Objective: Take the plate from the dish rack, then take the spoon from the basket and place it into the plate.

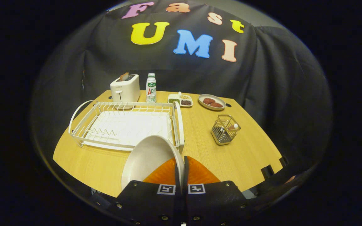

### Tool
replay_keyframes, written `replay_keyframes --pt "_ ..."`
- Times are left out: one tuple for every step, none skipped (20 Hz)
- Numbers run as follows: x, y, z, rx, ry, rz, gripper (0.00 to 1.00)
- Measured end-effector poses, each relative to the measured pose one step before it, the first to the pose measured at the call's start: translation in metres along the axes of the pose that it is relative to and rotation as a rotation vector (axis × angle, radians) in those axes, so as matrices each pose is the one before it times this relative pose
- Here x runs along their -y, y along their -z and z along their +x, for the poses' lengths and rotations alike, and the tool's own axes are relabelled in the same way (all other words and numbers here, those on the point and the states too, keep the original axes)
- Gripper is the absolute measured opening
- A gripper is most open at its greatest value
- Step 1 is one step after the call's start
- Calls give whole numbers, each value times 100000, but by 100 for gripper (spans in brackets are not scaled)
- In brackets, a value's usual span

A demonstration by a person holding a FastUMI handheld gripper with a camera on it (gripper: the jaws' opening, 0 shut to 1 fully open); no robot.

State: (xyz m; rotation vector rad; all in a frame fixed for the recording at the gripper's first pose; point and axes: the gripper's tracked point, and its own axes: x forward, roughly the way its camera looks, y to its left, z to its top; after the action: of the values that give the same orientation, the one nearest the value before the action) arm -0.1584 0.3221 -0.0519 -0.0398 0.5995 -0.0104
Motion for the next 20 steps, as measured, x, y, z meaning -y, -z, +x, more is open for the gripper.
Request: replay_keyframes --pt "196 733 563 -1366 127 770 1" --pt "134 545 491 -1287 72 197 0" --pt "-26 744 470 -1422 -477 475 0" --pt "39 734 367 -1279 -1053 972 1" --pt "-181 324 502 -773 -1560 3107 1" --pt "-145 337 494 -1233 -1495 4083 1" --pt "-181 512 557 -1048 -911 4003 1" --pt "-4 471 483 -1279 -606 3788 1" --pt "-105 429 387 -1636 -811 3516 0" --pt "-49 415 476 -1078 -825 3634 1" --pt "86 347 427 -1281 -624 3395 0" --pt "149 273 348 -876 -681 2971 0" --pt "-14 305 384 -527 -1074 2278 0" --pt "-78 113 506 -516 -1329 1422 0" --pt "128 84 344 -564 -366 870 1" --pt "513 92 329 -805 1208 -388 2" --pt "377 -105 61 -225 1015 -1499 5" --pt "387 162 287 -931 1322 -2265 7" --pt "49 -114 80 -161 -217 -2224 7" --pt "169 -221 -134 821 465 -1794 8"
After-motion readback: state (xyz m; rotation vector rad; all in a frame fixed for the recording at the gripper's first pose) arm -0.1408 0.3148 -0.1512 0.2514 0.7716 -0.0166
